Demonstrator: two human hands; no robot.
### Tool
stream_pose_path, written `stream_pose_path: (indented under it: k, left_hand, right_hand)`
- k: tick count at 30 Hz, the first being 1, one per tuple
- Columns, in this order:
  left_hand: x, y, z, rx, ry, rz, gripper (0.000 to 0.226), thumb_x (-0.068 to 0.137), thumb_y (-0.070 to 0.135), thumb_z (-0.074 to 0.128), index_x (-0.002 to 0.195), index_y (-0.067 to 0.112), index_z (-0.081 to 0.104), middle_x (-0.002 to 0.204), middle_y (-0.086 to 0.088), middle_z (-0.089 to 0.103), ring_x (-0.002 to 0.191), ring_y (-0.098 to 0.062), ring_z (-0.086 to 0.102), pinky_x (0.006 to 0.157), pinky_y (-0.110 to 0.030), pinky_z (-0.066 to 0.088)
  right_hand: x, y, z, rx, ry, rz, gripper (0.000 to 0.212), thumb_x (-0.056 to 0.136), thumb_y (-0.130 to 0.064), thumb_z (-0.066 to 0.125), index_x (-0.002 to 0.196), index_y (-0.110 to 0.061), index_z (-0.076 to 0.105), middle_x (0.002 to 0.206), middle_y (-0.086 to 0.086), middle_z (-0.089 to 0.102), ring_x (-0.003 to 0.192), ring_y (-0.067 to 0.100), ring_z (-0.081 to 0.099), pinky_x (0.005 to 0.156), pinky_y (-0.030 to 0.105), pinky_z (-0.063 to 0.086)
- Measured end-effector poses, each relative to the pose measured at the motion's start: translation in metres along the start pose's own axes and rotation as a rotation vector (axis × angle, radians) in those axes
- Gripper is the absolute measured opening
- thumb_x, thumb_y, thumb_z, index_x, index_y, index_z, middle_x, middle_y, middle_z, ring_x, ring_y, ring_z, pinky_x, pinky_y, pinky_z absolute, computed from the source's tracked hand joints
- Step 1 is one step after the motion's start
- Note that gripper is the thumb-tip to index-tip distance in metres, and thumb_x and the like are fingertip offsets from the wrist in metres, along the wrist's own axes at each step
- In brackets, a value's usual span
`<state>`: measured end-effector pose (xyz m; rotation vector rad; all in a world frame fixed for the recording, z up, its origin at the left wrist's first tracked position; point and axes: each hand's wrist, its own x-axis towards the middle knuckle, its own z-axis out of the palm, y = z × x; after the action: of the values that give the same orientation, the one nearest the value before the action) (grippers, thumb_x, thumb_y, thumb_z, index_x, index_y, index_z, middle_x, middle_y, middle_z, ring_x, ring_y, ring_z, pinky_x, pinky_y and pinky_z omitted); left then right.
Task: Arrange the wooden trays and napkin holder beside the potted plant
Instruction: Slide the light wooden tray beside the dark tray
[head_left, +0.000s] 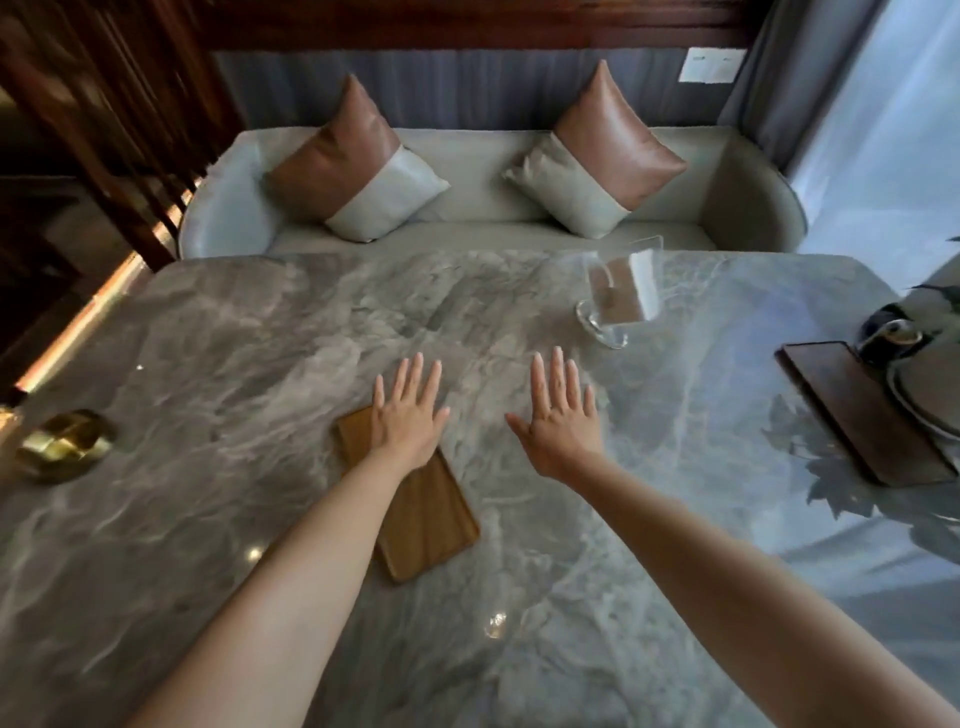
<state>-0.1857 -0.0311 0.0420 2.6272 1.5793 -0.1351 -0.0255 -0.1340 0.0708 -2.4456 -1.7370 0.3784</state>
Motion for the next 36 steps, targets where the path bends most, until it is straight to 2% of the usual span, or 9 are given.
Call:
stream_pose_path:
  k: [10,13,16,20,23,26,29,33,36]
  left_hand:
    - [-0.015,-0.087,0.043,-0.022,-0.173,-0.151,0.061,0.097,0.047,0.021,0.15,0.024,0.002,0.16,-0.009,0.003,0.146,-0.028,0.009,0.118,-0.045,0.011]
    - [-0.01,-0.098,0.051,-0.019,-0.21,-0.165,0.061,0.097,0.046,0.023,0.15,0.022,0.004,0.158,-0.014,0.012,0.143,-0.033,0.017,0.116,-0.045,0.017]
    - [-0.004,-0.106,0.054,-0.027,-0.225,-0.171,0.061,0.097,0.044,0.025,0.15,0.019,0.008,0.154,-0.018,0.022,0.139,-0.034,0.026,0.113,-0.044,0.023]
    - [0.007,-0.11,0.055,-0.023,-0.254,-0.157,0.06,0.098,0.044,0.023,0.149,0.016,0.011,0.151,-0.018,0.028,0.137,-0.033,0.029,0.111,-0.044,0.026]
    - [0.015,-0.11,0.056,-0.004,-0.235,-0.142,0.06,0.098,0.044,0.025,0.148,0.011,0.018,0.149,-0.019,0.031,0.136,-0.034,0.031,0.109,-0.043,0.028]
    - [0.023,-0.108,0.055,0.005,-0.238,-0.145,0.06,0.098,0.044,0.025,0.145,0.007,0.024,0.146,-0.021,0.035,0.133,-0.035,0.034,0.108,-0.044,0.03]
    - [0.03,-0.108,0.055,0.009,-0.253,-0.154,0.06,0.097,0.045,0.025,0.142,0.005,0.029,0.145,-0.022,0.038,0.132,-0.036,0.036,0.107,-0.044,0.031]
    - [0.037,-0.107,0.055,0.023,-0.262,-0.175,0.059,0.097,0.044,0.026,0.137,0.001,0.036,0.141,-0.024,0.042,0.131,-0.037,0.038,0.106,-0.044,0.031]
    - [0.039,-0.102,0.057,-0.008,-0.262,-0.202,0.059,0.097,0.043,0.028,0.136,-0.001,0.036,0.14,-0.026,0.042,0.13,-0.038,0.039,0.106,-0.045,0.032]
  right_hand:
    - [-0.031,-0.071,0.068,0.019,-0.244,0.049,0.068,0.095,-0.05,0.022,0.142,-0.026,-0.021,0.155,0.007,-0.021,0.143,0.026,-0.016,0.117,0.043,0.0]
    - [-0.038,-0.078,0.082,0.015,-0.293,0.103,0.066,0.095,-0.05,0.023,0.144,-0.027,-0.014,0.157,0.011,-0.002,0.144,0.029,0.001,0.115,0.044,0.014]
    - [-0.044,-0.079,0.093,0.057,-0.33,0.188,0.062,0.096,-0.047,0.027,0.146,-0.028,-0.004,0.148,0.014,0.026,0.135,0.032,0.023,0.106,0.044,0.029]
    - [-0.046,-0.076,0.102,0.076,-0.359,0.281,0.058,0.096,-0.028,0.038,0.143,-0.036,0.005,0.133,0.013,0.041,0.121,0.034,0.043,0.084,0.041,0.044]
    - [-0.043,-0.074,0.104,0.141,-0.312,0.341,0.038,0.097,-0.029,0.034,0.134,-0.03,0.026,0.118,0.014,0.054,0.101,0.034,0.058,0.069,0.037,0.041]
    - [-0.04,-0.072,0.106,0.226,-0.301,0.429,0.026,0.097,-0.024,0.034,0.122,-0.022,0.039,0.106,0.012,0.063,0.093,0.032,0.06,0.067,0.036,0.042]
    - [-0.038,-0.069,0.109,0.29,-0.293,0.486,0.014,0.094,-0.017,0.035,0.105,-0.014,0.044,0.102,0.013,0.062,0.09,0.031,0.058,0.067,0.037,0.043]
    - [-0.036,-0.065,0.111,0.34,-0.3,0.541,0.016,0.093,-0.016,0.035,0.083,-0.012,0.047,0.094,0.012,0.06,0.079,0.027,0.053,0.068,0.035,0.042]
    - [-0.036,-0.061,0.113,0.358,-0.301,0.548,0.019,0.094,-0.019,0.038,0.08,-0.012,0.048,0.094,0.011,0.061,0.08,0.027,0.054,0.069,0.035,0.043]
